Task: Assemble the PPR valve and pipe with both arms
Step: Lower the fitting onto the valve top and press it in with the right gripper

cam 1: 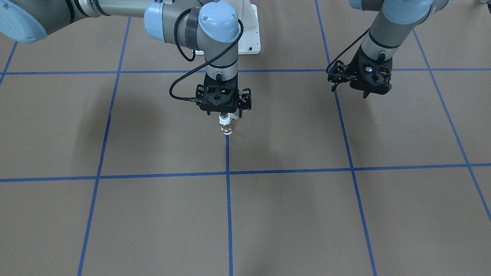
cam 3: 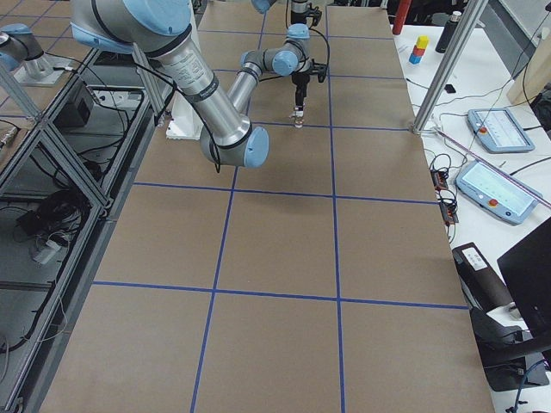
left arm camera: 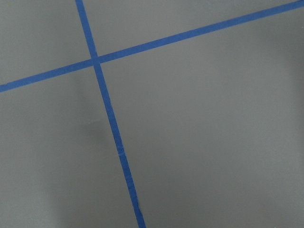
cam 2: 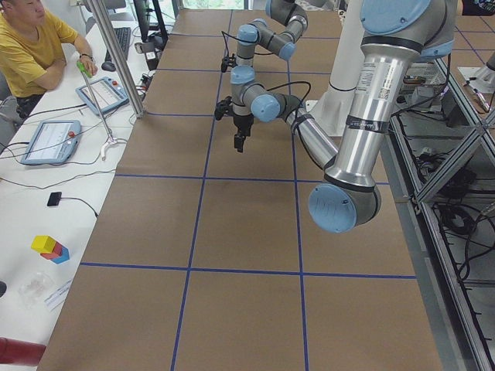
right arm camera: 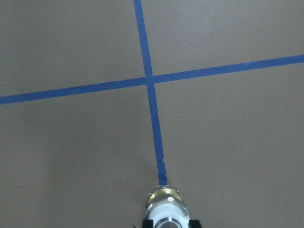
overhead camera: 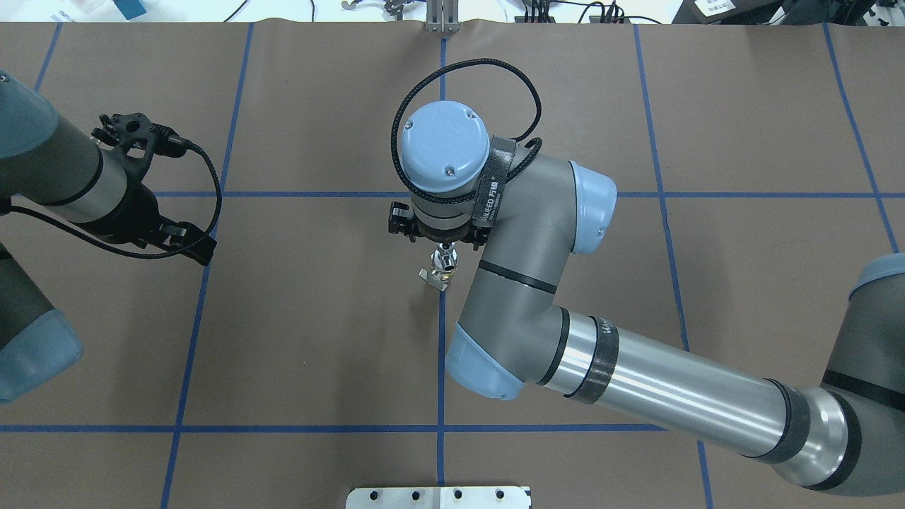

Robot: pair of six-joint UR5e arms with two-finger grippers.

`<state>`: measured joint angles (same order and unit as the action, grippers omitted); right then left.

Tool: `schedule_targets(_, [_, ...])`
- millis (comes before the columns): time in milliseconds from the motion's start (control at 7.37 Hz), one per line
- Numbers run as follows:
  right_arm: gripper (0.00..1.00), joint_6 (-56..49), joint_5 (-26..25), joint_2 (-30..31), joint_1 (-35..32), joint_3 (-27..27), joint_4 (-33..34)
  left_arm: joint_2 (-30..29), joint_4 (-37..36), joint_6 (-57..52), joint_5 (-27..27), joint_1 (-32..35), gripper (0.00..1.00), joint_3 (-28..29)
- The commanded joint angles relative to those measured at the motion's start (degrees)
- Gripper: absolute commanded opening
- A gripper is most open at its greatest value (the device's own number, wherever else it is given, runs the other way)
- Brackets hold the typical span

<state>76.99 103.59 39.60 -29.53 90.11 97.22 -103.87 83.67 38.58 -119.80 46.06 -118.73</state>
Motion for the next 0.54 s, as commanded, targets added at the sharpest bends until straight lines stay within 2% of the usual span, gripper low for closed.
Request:
schedule_targets(0, [0.99, -0.09, 0.04, 0.04, 0.0, 0.15, 0.07, -0.02, 0.0, 0.0, 0.0, 0.08, 0.99, -0.19])
schedule_targets(407, [0.99, -0.09, 0.03, -0.14, -0.26, 0.5, 0.07, -0.02, 0.0, 0.0, 0.0, 0.08, 0.99, -0.27])
